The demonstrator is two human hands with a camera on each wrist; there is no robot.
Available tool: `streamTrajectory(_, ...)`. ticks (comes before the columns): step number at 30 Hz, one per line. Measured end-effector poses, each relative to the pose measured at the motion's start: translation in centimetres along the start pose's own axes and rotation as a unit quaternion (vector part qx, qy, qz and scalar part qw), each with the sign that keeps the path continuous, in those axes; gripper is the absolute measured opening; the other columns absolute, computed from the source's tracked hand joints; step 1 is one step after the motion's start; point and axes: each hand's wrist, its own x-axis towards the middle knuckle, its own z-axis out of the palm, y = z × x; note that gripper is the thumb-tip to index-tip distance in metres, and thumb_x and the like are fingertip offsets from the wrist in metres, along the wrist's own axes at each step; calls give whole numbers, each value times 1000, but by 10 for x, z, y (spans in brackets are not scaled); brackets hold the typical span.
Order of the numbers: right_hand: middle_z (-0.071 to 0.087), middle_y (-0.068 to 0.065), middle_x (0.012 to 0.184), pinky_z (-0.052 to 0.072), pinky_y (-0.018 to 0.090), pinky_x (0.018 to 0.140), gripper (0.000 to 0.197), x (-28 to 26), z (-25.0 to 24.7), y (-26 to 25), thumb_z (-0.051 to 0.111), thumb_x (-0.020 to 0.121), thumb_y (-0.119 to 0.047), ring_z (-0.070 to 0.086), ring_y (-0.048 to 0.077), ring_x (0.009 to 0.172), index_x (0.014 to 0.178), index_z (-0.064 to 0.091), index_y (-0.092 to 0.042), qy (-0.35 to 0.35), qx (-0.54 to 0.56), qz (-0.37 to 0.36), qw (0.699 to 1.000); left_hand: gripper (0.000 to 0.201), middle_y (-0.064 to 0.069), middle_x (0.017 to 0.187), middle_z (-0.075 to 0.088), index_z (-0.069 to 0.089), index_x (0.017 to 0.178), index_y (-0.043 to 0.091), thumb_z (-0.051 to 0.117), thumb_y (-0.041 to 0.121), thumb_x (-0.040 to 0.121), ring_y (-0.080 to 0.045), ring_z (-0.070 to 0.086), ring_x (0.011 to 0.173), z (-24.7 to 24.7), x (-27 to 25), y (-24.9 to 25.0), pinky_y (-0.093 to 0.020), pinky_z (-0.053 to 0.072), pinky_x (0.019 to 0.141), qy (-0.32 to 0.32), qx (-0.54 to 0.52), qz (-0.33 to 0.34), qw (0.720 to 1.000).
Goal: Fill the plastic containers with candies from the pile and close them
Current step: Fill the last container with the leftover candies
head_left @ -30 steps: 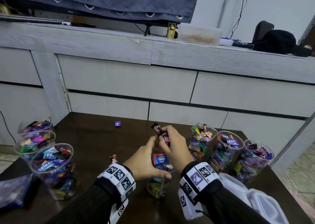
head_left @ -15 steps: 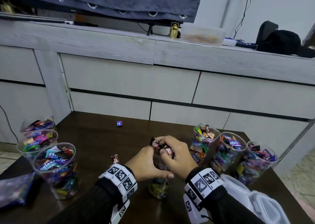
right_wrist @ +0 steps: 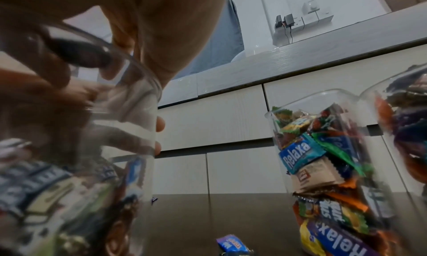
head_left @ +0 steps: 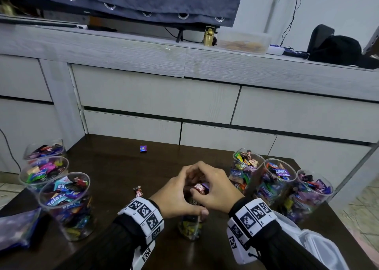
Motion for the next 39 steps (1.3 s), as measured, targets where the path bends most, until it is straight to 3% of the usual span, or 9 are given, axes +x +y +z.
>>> streamTrajectory(6, 62, -11, 91, 50, 17, 76, 13, 0, 3, -3, 71, 83, -24, 60, 2, 85, 93, 65, -18, 32, 11, 3, 999, 116, 14, 136, 53, 24, 145, 36, 87, 62, 51, 1, 52, 125, 1, 0, -2, -36, 46, 107, 3, -11, 4, 1000)
streamTrajectory(12, 65, -3, 91, 54, 27, 69, 14, -6, -8, 16, 61, 90, -14, 63, 15, 82, 96, 60, -26, 209, 158, 198, 944, 128, 18, 151, 37, 12, 150, 40, 75, 79, 46, 3, 41, 135, -1, -1, -8, -30, 36, 114, -11, -89, 7, 996)
streamTrajectory(15, 59, -4, 105, 47, 18, 69, 42, -17, -7, 42, 70, 83, -19, 58, 10, 83, 119, 49, -23, 71, -2, 314, 947, 90, 22, 146, 42, 27, 138, 49, 51, 91, 62, 4, 41, 134, -6, -5, -20, -36, 34, 115, 98, -116, -26, 988)
streamTrajectory(18, 43, 12, 137, 42, 29, 100, 81, -32, 6, 67, 74, 79, -31, 50, 19, 117, 143, 28, -15, -89, -80, 365, 923, 63, 9, 153, 37, 32, 144, 38, 46, 66, 89, -10, 33, 142, -21, -7, -47, -40, 32, 115, 211, 114, -136, 961)
streamTrajectory(22, 6, 10, 160, 18, 36, 119, 95, -33, 31, 91, 64, 87, -39, 11, 23, 147, 153, -1, -15, -206, -135, 359, 900, 59, -2, 164, 9, 23, 153, 24, 42, 44, 101, -21, 2, 152, -34, -4, -79, -49, 13, 120, 127, 335, -347, 867)
streamTrajectory(25, 11, 12, 156, 24, 44, 115, 91, -25, 40, 104, 57, 90, -42, 18, 34, 141, 152, -4, -19, -237, -203, 378, 872, 49, -4, 148, 35, 39, 142, 26, 50, 43, 97, -23, 32, 138, -45, -4, -92, -41, 35, 109, 109, 422, -394, 809)
streamTrajectory(30, 21, 18, 148, 36, 46, 107, 75, -5, 46, 118, 59, 90, -27, 34, 38, 132, 151, 15, -22, -214, -173, 416, 867, 28, -5, 128, 46, 49, 124, 20, 55, 27, 97, -20, 54, 114, -64, 11, -107, -33, 48, 95, 93, 346, -384, 851)
streamTrajectory(34, 32, 14, 131, 43, 39, 97, 47, 16, 48, 122, 54, 93, -26, 51, 39, 115, 138, 41, -26, -211, -170, 404, 873, 28, -3, 121, 49, 55, 112, 21, 70, 17, 88, -18, 56, 108, -78, 27, -115, -30, 48, 92, 136, 309, -355, 872)
streamTrajectory(39, 35, 14, 129, 44, 43, 98, 43, 38, 52, 131, 57, 91, -18, 50, 37, 116, 132, 45, -15, -221, -192, 379, 878, 36, -7, 130, 45, 54, 118, 18, 71, 17, 87, -21, 55, 113, -100, 52, -128, -35, 49, 97, 154, 309, -353, 870)
